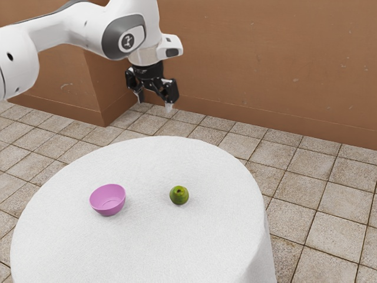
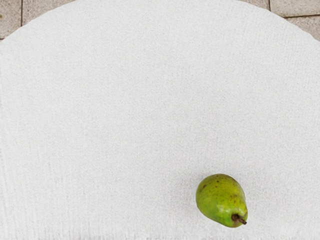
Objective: Place the pear in the bowl.
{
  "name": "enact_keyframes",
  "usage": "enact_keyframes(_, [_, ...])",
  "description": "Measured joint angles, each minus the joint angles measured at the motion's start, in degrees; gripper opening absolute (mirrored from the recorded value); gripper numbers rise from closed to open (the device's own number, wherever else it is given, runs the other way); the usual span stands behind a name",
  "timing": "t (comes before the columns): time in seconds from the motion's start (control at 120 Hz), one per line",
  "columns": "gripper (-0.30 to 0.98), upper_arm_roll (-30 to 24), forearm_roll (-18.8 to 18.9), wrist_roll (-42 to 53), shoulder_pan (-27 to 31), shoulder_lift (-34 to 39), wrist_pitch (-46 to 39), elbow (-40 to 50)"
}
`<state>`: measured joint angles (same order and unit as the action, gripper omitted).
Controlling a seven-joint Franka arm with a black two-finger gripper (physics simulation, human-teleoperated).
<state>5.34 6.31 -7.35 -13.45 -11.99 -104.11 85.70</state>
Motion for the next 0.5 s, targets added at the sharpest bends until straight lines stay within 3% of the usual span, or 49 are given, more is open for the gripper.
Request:
enact_keyframes(0.267, [0.68,0.21,-2.29,-0.40,0.28,-3.00,1.89,2.02])
enact_keyframes(0.5, [0.69,0.11,-10.88,-1.86,-0.39,-4.56,-2.69,12.35])
